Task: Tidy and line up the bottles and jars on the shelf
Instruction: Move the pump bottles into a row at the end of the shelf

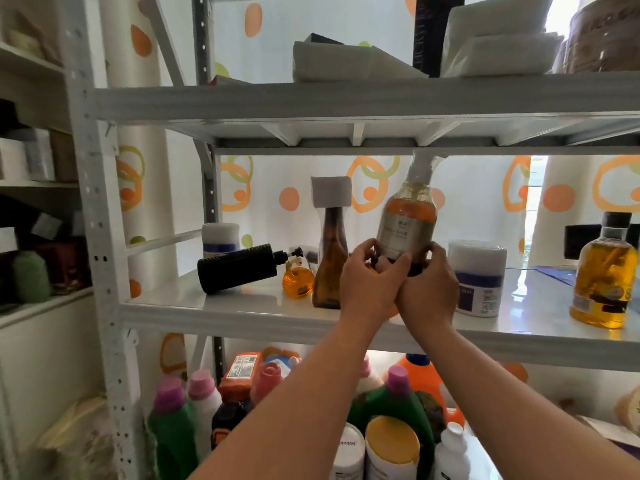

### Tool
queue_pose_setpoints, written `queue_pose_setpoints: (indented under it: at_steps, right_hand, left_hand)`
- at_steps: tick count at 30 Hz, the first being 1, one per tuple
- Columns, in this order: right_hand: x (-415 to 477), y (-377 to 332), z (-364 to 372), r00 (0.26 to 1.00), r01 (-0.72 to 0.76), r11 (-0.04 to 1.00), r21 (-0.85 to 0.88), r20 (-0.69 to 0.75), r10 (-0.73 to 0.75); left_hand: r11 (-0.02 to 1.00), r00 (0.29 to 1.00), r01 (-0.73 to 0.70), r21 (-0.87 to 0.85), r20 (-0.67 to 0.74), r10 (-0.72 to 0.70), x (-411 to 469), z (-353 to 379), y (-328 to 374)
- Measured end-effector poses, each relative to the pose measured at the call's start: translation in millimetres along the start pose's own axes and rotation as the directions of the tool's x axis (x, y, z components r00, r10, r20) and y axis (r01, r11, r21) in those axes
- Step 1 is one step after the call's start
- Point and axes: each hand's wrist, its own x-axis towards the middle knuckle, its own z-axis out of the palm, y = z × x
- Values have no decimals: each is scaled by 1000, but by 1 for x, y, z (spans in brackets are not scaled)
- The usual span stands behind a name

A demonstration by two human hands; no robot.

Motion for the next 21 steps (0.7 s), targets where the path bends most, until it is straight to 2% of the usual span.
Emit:
queue_pose_setpoints:
  at_steps: [21]
  right_hand:
    - [-52, -43, 60, 976, 86, 994, 66, 197, -98]
  left_hand:
    - [998, 962, -61, -6, -269, 57, -5, -79, -26]
